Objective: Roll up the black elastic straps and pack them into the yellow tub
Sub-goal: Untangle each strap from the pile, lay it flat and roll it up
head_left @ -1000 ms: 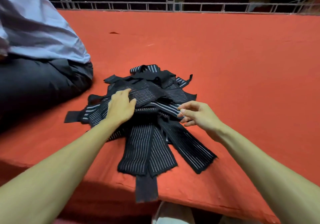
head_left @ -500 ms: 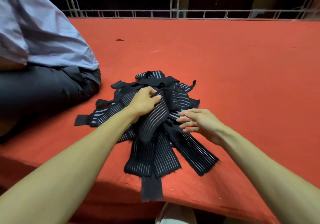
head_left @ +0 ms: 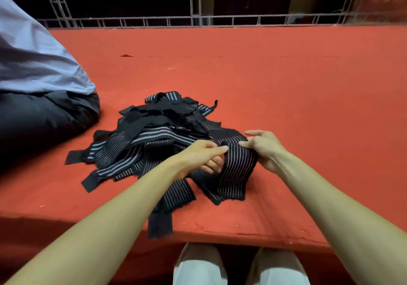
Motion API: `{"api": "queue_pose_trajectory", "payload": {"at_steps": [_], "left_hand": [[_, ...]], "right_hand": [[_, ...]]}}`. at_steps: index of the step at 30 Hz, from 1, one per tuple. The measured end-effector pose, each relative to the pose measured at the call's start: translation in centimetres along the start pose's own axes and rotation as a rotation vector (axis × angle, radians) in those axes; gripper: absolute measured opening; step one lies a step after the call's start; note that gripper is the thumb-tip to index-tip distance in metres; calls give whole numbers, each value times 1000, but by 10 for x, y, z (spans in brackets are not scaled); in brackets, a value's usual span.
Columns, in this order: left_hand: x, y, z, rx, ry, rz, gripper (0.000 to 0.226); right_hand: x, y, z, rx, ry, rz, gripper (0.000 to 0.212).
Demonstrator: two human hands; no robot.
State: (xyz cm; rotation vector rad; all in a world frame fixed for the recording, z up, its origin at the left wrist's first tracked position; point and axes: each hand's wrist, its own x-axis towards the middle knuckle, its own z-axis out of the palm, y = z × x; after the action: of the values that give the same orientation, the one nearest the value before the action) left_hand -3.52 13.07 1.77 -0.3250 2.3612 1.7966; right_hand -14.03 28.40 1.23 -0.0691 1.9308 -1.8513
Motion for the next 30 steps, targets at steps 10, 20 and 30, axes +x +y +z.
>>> {"api": "queue_pose_trajectory", "payload": {"at_steps": [10,20,30], "left_hand": [[29,-11,-23,536,533,212,19],[98,-54,-88,1154,477,355,52],[117,-116,-83,1163,595,348,48]], "right_hand": [[22,27,-29,-740,6,-66,25],[79,18,19,-1070,45,-371,39],[155,33,83,-956,-173,-469,37]]}}
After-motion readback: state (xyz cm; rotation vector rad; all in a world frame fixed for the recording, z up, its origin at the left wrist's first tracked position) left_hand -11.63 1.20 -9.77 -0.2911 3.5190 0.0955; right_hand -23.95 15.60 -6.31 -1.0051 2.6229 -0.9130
